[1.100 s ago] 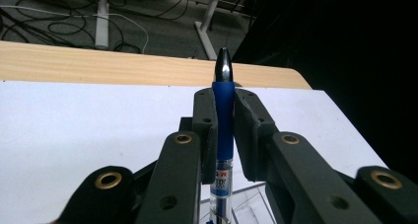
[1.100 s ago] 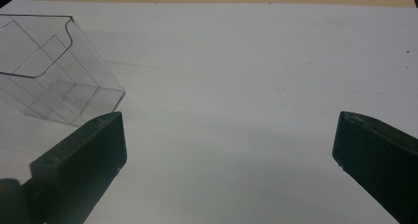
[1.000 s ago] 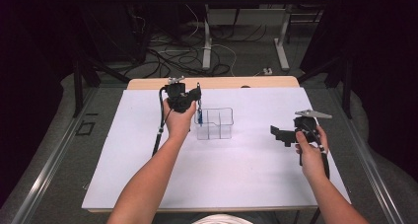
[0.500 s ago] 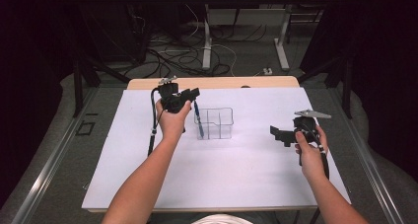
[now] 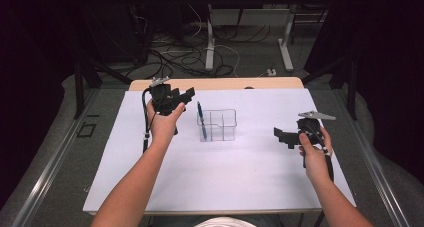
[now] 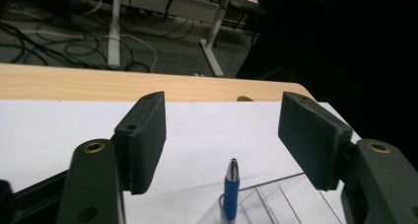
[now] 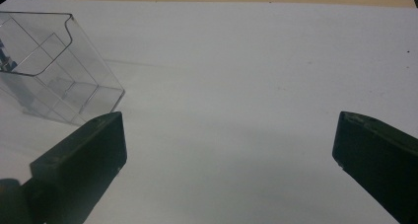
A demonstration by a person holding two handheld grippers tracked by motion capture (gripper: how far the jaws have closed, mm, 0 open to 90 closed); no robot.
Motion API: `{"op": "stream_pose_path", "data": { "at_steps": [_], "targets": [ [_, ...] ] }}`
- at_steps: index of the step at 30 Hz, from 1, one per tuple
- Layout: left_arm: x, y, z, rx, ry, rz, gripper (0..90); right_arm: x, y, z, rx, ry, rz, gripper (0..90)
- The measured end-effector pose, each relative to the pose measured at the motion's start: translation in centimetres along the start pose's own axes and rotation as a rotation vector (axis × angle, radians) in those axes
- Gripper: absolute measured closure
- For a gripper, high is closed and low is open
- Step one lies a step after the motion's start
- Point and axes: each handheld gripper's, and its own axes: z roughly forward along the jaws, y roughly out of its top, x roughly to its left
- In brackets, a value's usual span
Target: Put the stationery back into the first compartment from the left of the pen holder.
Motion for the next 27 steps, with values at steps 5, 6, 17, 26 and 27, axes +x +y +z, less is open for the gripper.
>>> {"op": "stream_pose_path", "data": {
  "at_steps": [5,6,17,26,27],
  "targets": [
    [0.0,0.1,-0.7,-0.016,0.055,0.091,31.2,0.0,0.0,0.0,0.002,-0.002,-0.002,0.0],
    [0.1,0.2,-0.9,-0.018,0.055,0.091,30.8,0.0,0.0,0.0,0.001,-0.002,-0.005,0.0],
    [0.7,0.6,-3.2,-0.01,0.042,0.174,28.1,0.1,0.0,0.0,0.002,-0.004,-0.005,0.0],
    [1.8,0.3,-4.7,0.008,0.021,0.16,11.1,0.1,0.0,-0.1,0.001,-0.002,-0.011,0.0],
    [1.9,0.3,-4.9,0.002,0.017,0.158,9.1,0.2,0.0,-0.1,0.0,-0.003,-0.008,0.0]
  ]
}}
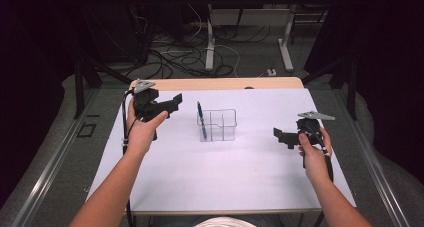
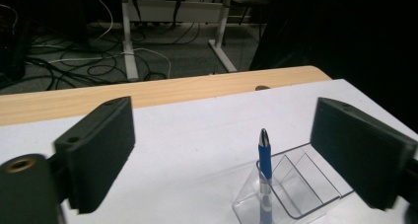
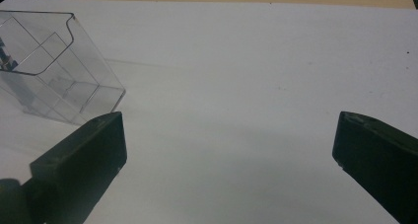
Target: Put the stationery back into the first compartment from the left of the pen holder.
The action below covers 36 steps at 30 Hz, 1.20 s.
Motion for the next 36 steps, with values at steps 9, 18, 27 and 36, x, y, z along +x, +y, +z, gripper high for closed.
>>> {"op": "stream_pose_path", "data": {
  "at_steps": [9,18,27,36],
  "targets": [
    [1.6,-1.6,-1.8,0.001,-0.007,-0.019,0.1,0.1,0.0,0.0,0.001,0.002,0.011,0.0],
    [4.2,-3.8,-3.0,-0.007,0.019,-0.065,0.1,0.1,0.0,0.0,0.001,-0.001,0.009,0.0],
    [6.6,-5.8,-4.2,-0.011,0.059,-0.102,0.2,0.1,0.0,0.0,0.001,-0.001,0.009,0.0],
    [8.2,-7.3,-4.6,-0.006,0.077,-0.132,0.4,0.0,-0.1,0.1,0.0,0.003,0.001,0.0]
  ]
}}
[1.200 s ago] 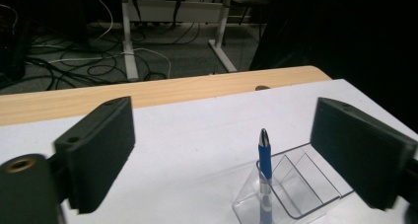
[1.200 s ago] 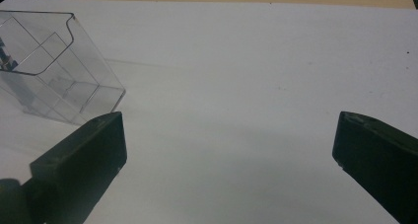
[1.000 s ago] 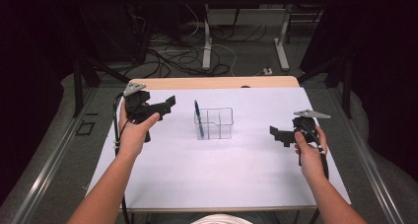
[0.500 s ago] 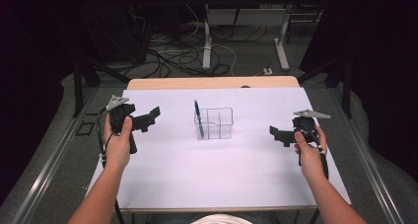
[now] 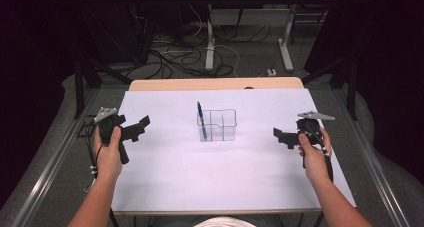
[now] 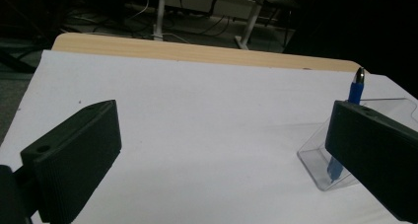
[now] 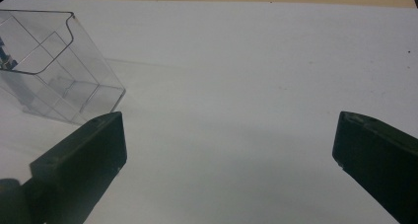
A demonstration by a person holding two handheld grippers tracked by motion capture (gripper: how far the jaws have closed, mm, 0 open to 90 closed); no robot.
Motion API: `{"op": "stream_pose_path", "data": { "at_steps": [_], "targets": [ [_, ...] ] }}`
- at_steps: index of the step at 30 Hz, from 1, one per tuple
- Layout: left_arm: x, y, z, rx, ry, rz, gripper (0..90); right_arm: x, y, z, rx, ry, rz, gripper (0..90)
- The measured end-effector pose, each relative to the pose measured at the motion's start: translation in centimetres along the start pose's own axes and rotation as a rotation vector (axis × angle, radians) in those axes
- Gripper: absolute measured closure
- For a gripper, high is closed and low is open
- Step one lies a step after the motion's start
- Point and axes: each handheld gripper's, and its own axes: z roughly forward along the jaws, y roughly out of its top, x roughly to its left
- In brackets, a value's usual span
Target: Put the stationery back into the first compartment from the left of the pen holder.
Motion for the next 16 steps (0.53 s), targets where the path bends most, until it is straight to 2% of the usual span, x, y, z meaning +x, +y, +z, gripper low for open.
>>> {"op": "stream_pose_path", "data": {
  "at_steps": [8,16],
  "targets": [
    [0.88,-0.62,-0.13,0.015,0.014,-0.018,0.4,-0.08,-0.04,-0.06,0.0,0.003,0.012,0.0],
    [1.05,-0.62,-0.12,0.017,0.016,-0.029,0.4,-0.31,-0.16,0.05,0.003,-0.005,0.02,0.0]
  ]
}}
